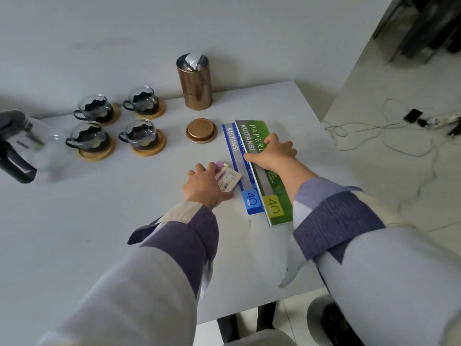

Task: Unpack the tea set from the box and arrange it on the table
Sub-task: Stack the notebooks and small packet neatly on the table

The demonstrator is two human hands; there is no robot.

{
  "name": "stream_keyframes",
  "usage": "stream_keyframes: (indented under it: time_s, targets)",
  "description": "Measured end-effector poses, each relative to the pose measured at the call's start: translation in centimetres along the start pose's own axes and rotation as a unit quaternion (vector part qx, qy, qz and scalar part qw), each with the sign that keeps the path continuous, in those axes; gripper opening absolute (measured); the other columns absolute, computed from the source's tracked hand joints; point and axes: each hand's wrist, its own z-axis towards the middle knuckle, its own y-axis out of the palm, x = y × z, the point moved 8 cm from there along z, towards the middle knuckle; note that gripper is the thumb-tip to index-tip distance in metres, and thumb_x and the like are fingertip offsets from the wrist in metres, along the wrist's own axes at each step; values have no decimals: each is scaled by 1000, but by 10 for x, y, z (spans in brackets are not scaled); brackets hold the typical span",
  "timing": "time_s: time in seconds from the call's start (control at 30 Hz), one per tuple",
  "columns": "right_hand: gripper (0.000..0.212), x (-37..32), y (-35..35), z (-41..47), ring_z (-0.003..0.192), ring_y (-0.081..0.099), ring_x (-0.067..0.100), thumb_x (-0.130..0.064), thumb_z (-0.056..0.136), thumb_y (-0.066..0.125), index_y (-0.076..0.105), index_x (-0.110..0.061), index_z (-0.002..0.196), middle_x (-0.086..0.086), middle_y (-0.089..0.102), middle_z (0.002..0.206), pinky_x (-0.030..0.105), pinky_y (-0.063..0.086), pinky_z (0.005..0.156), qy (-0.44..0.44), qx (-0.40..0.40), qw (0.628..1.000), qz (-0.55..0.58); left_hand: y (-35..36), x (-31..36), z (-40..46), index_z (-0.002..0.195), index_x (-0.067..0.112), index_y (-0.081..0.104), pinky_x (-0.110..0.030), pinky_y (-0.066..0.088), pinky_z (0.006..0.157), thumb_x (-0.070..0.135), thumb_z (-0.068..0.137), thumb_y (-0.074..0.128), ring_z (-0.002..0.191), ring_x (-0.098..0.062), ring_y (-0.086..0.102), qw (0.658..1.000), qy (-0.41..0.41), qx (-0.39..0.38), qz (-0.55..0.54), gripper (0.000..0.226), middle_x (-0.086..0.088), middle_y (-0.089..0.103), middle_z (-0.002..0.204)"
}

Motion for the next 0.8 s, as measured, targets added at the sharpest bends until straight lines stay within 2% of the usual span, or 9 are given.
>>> stream_keyframes:
  time_s: [0.17,0.27,0.4,0.53,0.67,0.8]
  targets:
    - [78,-28,10,17,119,39,34,-61,68,70,38,-29,131,13,37,129,45,38,96,-28,44,999,-10,1,-5,-3,134,33,36,-36,49,85,61,66,73,114,-21,42,998,38,37,33,82,0,43,124]
    - [79,-34,23,20,119,39,34,-63,69,68,40,-26,132,13,38,130,46,40,95,-42,52,995,-68,2,-9,-5,136,35,35,-35,50,85,64,67,70,115,-20,42,997,42,48,41,83,1,42,125]
    - [91,-38,31,18,121,36,33,-62,68,70,29,-23,139,15,35,133,44,39,96,-39,51,987,-145,0,-8,-5,135,34,35,-34,51,83,66,67,69,112,-20,42,996,54,53,43,82,1,43,123]
    - [92,-40,29,18,119,39,34,-59,65,74,30,-23,137,16,38,131,44,40,95,-24,56,990,-126,-3,-5,-4,131,31,38,-30,44,78,66,67,68,107,-19,43,995,64,56,49,79,0,43,118]
    - [88,-35,26,22,118,39,34,-56,60,78,34,-26,130,15,41,127,45,41,94,-3,44,995,-87,-9,-2,3,131,28,39,-32,40,87,63,68,67,106,-21,43,994,59,68,55,77,-2,44,117]
    - [86,-23,11,38,119,36,34,-51,60,79,34,-28,129,14,40,127,48,42,94,15,28,999,-16,-18,7,22,132,26,38,-35,40,90,60,70,67,108,-23,42,994,33,77,64,76,-3,43,120]
